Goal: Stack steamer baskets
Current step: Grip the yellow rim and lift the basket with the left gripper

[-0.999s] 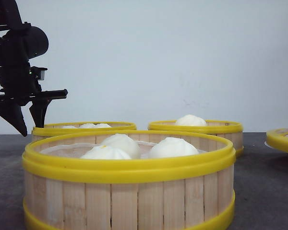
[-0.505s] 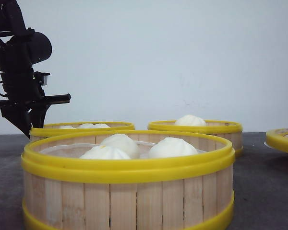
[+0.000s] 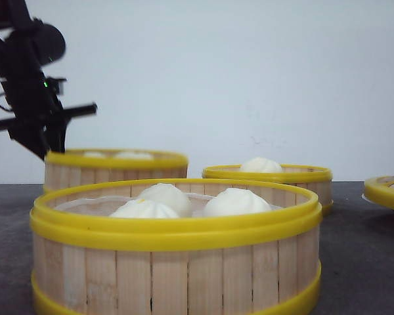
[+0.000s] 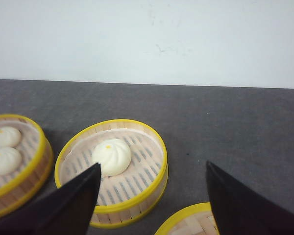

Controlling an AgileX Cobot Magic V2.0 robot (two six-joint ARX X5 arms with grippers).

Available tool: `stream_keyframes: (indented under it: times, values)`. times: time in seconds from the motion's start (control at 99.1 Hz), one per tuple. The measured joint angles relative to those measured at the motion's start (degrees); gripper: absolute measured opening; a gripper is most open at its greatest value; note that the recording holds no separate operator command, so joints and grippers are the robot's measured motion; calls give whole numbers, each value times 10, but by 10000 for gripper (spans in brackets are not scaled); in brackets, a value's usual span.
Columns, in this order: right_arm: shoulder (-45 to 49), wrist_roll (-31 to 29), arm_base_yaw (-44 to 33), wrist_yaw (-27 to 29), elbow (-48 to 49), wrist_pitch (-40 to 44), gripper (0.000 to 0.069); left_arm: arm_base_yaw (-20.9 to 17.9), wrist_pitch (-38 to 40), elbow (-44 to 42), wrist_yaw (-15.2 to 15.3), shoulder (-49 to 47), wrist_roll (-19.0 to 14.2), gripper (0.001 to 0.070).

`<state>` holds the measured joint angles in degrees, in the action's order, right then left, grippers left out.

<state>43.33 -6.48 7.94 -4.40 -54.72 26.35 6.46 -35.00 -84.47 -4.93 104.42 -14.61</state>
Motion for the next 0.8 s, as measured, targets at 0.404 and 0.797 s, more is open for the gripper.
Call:
stream_keyframes:
  times: [0.404,0.797]
  values:
    - [0,0,0,-1,0,0,413,-1,-93,-14,-64,-241,49,28]
    - [0,0,0,-1,0,0,413,81,-172,17,-70,-338,87,28]
